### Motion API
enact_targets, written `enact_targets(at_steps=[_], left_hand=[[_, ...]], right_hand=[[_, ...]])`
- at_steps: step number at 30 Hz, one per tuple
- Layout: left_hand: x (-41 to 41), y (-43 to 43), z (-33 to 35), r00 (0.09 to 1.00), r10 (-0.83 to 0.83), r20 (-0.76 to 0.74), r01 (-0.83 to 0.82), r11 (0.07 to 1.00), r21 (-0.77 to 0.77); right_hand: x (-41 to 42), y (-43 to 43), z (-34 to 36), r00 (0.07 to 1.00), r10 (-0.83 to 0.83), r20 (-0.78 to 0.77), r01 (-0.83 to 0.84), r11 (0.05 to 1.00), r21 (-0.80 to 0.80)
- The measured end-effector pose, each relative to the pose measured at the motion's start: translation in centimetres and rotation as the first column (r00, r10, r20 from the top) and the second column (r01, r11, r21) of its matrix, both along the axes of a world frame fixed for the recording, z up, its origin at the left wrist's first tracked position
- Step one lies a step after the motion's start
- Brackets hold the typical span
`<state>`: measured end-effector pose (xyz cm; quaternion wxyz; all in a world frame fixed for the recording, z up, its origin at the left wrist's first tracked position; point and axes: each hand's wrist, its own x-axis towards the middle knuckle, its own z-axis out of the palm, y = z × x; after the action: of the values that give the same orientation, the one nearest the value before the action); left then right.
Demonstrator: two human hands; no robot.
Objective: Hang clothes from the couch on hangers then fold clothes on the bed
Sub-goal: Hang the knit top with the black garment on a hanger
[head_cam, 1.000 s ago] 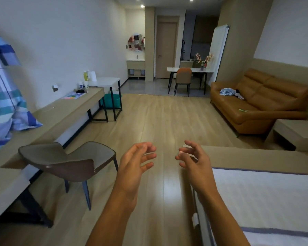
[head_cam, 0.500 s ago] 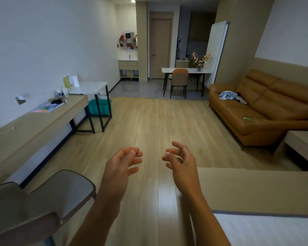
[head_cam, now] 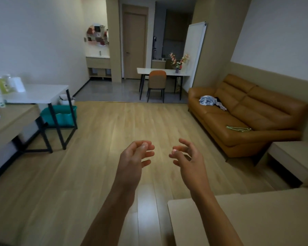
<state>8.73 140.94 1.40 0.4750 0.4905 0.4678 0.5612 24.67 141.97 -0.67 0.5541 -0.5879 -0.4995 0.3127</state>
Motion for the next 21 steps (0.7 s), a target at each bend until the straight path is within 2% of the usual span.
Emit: enact_targets(at_steps=[1,5,12,17,21], left_hand=[[0.9,4.6,-0.1,0.999,-0.05,-0.006,0.05,0.999,-0.009],[2.1,12.1,0.1,0.994,-0.107,-0.001,0.107,0.994,-0.022],[5.2,32.1,-2.2,0.987,-0.151,-0.05,0.148,0.988,-0.051],[9.4,46.8,-0.9,0.972,-0.195,-0.128,0.191,0.98,-0.049],[12.8,58.0,1.0,0.967,-0.223,-0.121,0.222,0.975,-0.023]], right_hand=[[0.8,4.2,-0.2,0.999,-0.031,-0.015,0.031,1.0,0.001],[2.3,11.5,-0.2,0.995,-0.086,-0.044,0.086,0.996,-0.016],[7.0,30.9,-2.9,0.962,-0.217,-0.169,0.213,0.976,-0.044],[11.4,45.3,-2.3,0.933,-0.26,-0.248,0.254,0.966,-0.059],[14.4,55.7,-0.3,0.921,-0.269,-0.283,0.271,0.962,-0.032]])
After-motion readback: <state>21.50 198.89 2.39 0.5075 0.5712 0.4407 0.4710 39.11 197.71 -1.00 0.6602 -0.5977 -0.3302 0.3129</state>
